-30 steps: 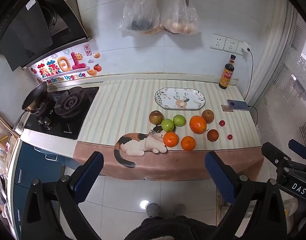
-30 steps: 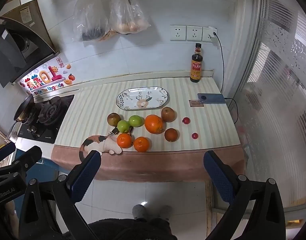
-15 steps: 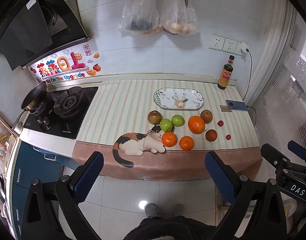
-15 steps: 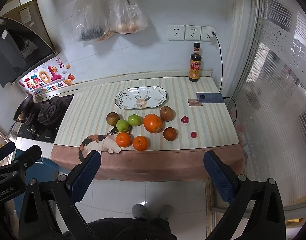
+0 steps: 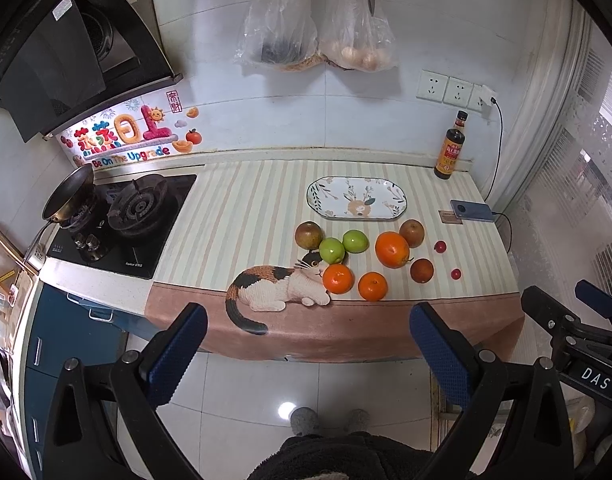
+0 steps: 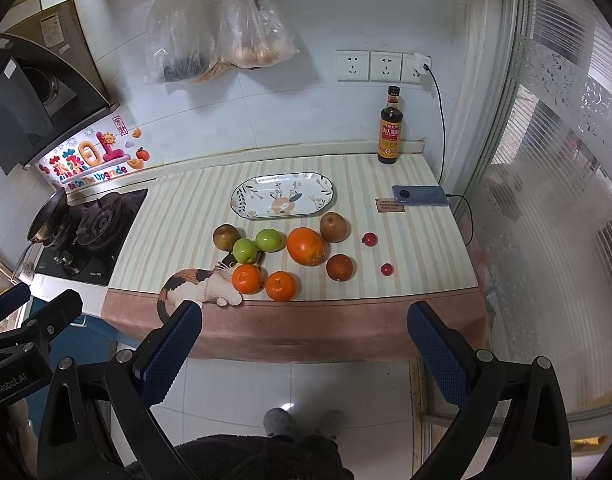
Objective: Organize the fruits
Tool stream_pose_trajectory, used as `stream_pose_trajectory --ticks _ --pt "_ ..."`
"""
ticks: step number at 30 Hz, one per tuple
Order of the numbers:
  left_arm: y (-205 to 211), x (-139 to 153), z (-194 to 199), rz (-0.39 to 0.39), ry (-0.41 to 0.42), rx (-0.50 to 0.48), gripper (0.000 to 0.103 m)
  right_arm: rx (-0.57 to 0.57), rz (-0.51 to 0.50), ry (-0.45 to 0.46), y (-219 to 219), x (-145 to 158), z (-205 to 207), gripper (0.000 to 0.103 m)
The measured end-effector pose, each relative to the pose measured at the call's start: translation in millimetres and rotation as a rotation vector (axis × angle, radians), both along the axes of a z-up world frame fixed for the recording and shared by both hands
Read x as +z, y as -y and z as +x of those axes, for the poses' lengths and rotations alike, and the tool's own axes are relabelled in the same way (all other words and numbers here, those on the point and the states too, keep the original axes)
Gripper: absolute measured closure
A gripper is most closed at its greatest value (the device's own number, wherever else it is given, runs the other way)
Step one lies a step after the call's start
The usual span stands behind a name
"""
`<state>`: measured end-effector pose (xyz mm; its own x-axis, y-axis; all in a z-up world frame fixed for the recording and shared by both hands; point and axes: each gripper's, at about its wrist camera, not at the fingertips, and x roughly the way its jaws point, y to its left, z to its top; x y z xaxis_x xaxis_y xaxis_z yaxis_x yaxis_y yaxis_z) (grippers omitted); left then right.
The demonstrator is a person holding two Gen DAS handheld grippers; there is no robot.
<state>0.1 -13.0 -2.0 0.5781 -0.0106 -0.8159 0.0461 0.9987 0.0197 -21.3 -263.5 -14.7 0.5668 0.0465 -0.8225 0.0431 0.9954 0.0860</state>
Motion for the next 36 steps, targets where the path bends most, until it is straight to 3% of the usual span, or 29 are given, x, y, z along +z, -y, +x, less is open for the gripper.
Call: stream_pose_trajectory --ticks 36 --pt "10.2 3.4 -1.2 0.001 0.006 -0.001 0.000 -0.001 0.006 0.003 -7.4 8.1 -3.5 0.000"
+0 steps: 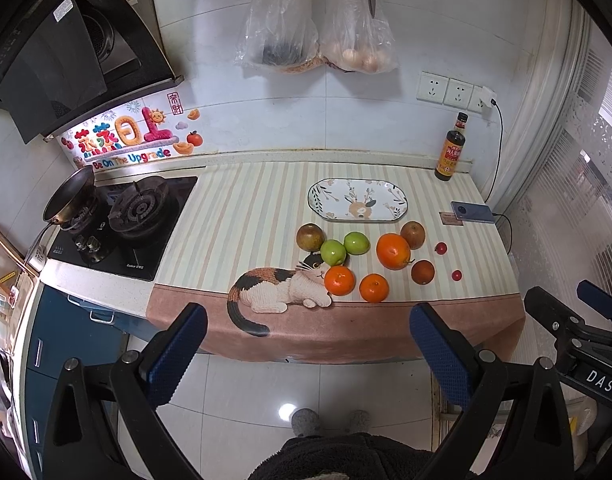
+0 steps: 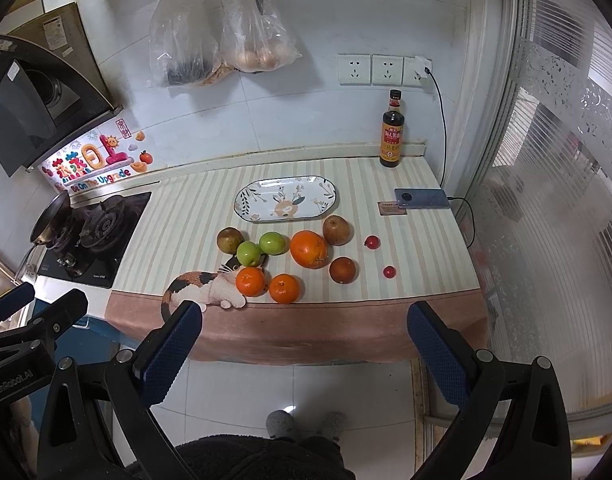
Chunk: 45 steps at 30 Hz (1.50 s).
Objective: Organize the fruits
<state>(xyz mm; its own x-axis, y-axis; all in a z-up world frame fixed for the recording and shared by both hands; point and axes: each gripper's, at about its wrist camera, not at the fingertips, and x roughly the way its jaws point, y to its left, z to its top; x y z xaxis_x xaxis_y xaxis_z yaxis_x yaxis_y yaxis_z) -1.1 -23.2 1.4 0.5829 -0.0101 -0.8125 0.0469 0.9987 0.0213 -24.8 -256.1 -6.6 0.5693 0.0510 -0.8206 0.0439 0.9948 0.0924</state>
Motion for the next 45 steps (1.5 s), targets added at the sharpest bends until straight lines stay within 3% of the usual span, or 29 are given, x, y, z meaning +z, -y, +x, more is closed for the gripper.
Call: stream_pose_trajectory --ticks 23,29,34,45 --pt "-6.9 9.9 2.6 -0.006 0.005 -0.005 0.000 -0.010 0.007 0.004 -3.6 3.5 0.2 0.000" --pt "-16.7 1.8 21.4 0.053 0.119 0.044 0.000 -0.028 0.068 0.068 -4.0 -6.7 15.4 0.000" --pt "-31.4 -33.7 58.7 0.112 0.109 0.037 0.000 -0.077 0.109 0.046 -3.2 -48.0 46.6 0.000" --pt "-44.0 -156.1 173.1 0.066 -0.221 0.057 0.000 -0.119 0.203 -0.182 16.5 -184.6 154.4 0.000"
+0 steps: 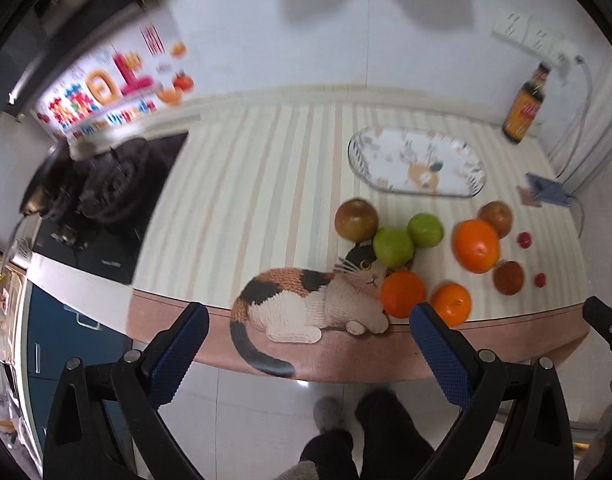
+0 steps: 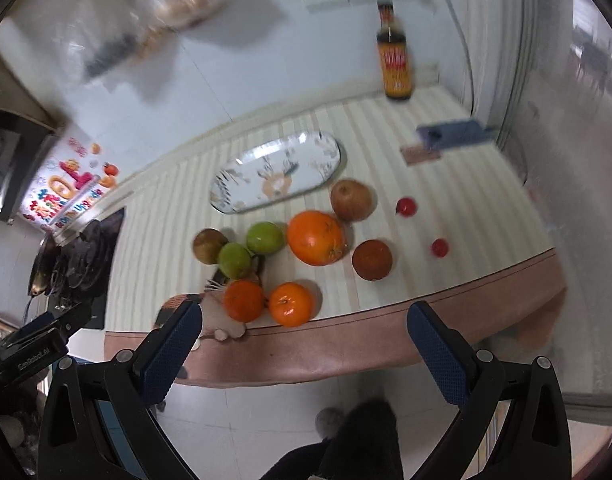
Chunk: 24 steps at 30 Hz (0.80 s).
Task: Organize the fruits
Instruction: 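Grasp the red apple with the left tool while the right tool grasps the large orange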
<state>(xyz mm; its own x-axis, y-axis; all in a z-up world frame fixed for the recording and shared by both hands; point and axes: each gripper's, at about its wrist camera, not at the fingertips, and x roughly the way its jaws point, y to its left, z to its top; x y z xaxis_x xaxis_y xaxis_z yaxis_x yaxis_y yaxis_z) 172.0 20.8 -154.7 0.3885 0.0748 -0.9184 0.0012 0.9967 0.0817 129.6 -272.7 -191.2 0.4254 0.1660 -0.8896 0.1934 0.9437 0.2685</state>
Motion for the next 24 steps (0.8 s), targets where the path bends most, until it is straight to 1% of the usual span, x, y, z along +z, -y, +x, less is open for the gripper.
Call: stream_pose_trajectory --ticks 3,6,8,10,12,16,18,22,23,24 --pt "3.8 -23.9 31.4 0.028 -0.056 0.022 0.001 0.031 0.028 -0.065 4.4 -39.9 41.3 0.000" --pt "7.5 -45.4 61.8 0.040 -0.113 0.049 0.001 0.072 0.039 -0.143 6.6 -81.4 83.9 0.000" --pt "11.4 -62.5 87.3 0.028 -0.157 0.066 0.001 0.103 0.037 -0.194 5.3 -109.3 111.5 0.000" --pt "12.3 -74.6 105.8 0.019 -0.198 0.081 0.001 0.116 0.036 -0.240 5.5 -130.8 131.9 0.000" --pt "14.5 -90.5 127.7 -0.006 -0.242 0.093 0.001 0.142 0.055 -0.276 3.7 -152.6 151.3 0.000" --pt "15.1 -121.5 163.3 -0.050 -0.331 0.133 0.001 0.184 0.046 -0.333 -2.7 -177.6 170.2 0.000" --pt "16.6 -133.7 175.1 -0.078 -0.362 0.142 0.001 0.199 0.065 -0.348 -4.0 -185.7 178.2 0.001" --pt "23.2 -159.4 195.0 -0.111 -0.431 0.136 0.002 0.220 0.056 -0.371 -8.6 -191.2 183.1 0.003" --pt "24.5 -163.9 197.0 -0.112 -0.445 0.135 0.004 0.224 0.054 -0.383 -9.4 -194.3 185.6 0.004" --pt "26.7 -169.8 199.9 -0.114 -0.459 0.129 0.010 0.229 0.057 -0.388 -9.6 -195.1 186.5 0.005"
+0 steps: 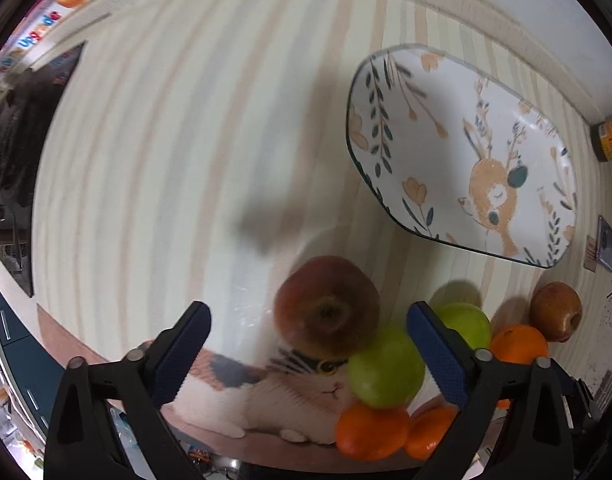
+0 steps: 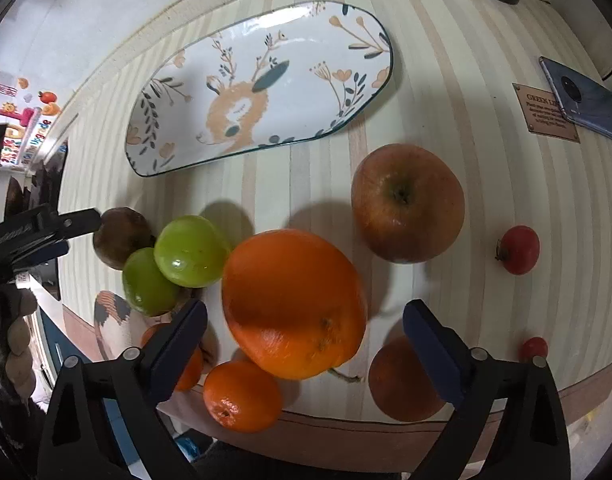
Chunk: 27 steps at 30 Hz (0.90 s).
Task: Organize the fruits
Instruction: 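Grasp the red apple with the left tool while the right tool grasps the large orange, then place the red apple on the deer plate with the left tool while the right tool places the orange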
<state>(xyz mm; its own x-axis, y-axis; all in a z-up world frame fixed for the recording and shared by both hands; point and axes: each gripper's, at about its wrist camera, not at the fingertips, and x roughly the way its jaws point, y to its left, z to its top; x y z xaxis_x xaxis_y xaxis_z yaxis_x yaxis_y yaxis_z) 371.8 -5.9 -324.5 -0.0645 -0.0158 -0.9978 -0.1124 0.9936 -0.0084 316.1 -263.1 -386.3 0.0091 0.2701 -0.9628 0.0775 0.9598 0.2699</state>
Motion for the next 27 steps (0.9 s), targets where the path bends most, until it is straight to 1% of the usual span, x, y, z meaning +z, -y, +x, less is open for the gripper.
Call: stream_pose_trajectory --ticks 1,2,3,4,5,6,7,9,11,12,14,16,19,25,26,27 --pt "2.5 -5.7 1.8 -0.006 -0.015 -0.011 0.016 0.010 -0.001 -0.004 -1.3 -1.8 1.5 0.007" --pt "3.8 -10.3 3.1 -0.004 -0.029 -0.018 0.018 0.019 -0.010 -0.012 -3.1 -4.0 2.6 0.008" --pt "4.7 -14.9 3.9 0.000 -0.039 -0.022 0.027 0.026 -0.012 -0.019 -4.9 -6.1 3.4 0.010" --pt "4.7 -18.1 4.2 -0.008 -0.044 -0.022 0.032 0.033 -0.010 -0.025 -6.9 -8.4 4.6 0.012" --pt "3.9 -20.2 4.8 -0.024 -0.043 -0.015 0.033 0.040 -0.008 -0.032 -9.3 -11.8 5.8 0.012" --pt "2.5 -21.0 4.8 -0.048 -0.038 -0.002 0.038 0.041 -0.002 -0.036 -9.9 -13.4 5.4 0.013" --pt "0.5 -21.1 4.4 -0.059 -0.032 0.010 0.039 0.040 0.022 -0.040 -10.9 -15.4 6.0 0.020" --pt "-0.7 -19.5 2.3 -0.029 -0.014 0.001 0.039 0.042 0.012 -0.040 -15.3 -15.2 6.7 0.020" --pt "-4.3 -16.3 -3.0 0.004 -0.001 -0.012 0.039 0.042 0.002 -0.062 -17.5 -14.0 2.9 0.020" --pt "-6.6 -15.7 -5.7 0.008 -0.004 -0.015 0.039 0.041 0.005 -0.071 -18.3 -14.0 0.5 0.020" --pt "-14.4 -17.8 -13.6 0.007 -0.008 -0.022 0.039 0.036 0.009 -0.077 -18.1 -13.6 -4.0 0.020" --pt "-18.2 -20.1 -13.2 0.001 -0.001 -0.029 0.037 0.024 0.013 -0.074 -18.2 -14.2 -4.8 0.019" --pt "-25.1 -16.0 -12.4 -0.003 0.003 -0.032 0.037 -0.001 0.011 -0.069 -16.6 -14.0 -2.2 0.019" --pt "-15.5 -23.6 -10.1 0.002 0.008 -0.047 0.039 0.036 -0.023 -0.066 -22.3 -13.6 5.1 0.020" --pt "-17.4 -21.6 -13.2 -0.001 0.010 -0.047 0.039 0.044 -0.030 -0.063 -23.5 -12.6 5.0 0.020" --pt "-21.1 -25.7 -21.6 0.000 0.012 -0.048 0.039 0.039 -0.032 -0.065 -23.8 -11.9 5.3 0.020"
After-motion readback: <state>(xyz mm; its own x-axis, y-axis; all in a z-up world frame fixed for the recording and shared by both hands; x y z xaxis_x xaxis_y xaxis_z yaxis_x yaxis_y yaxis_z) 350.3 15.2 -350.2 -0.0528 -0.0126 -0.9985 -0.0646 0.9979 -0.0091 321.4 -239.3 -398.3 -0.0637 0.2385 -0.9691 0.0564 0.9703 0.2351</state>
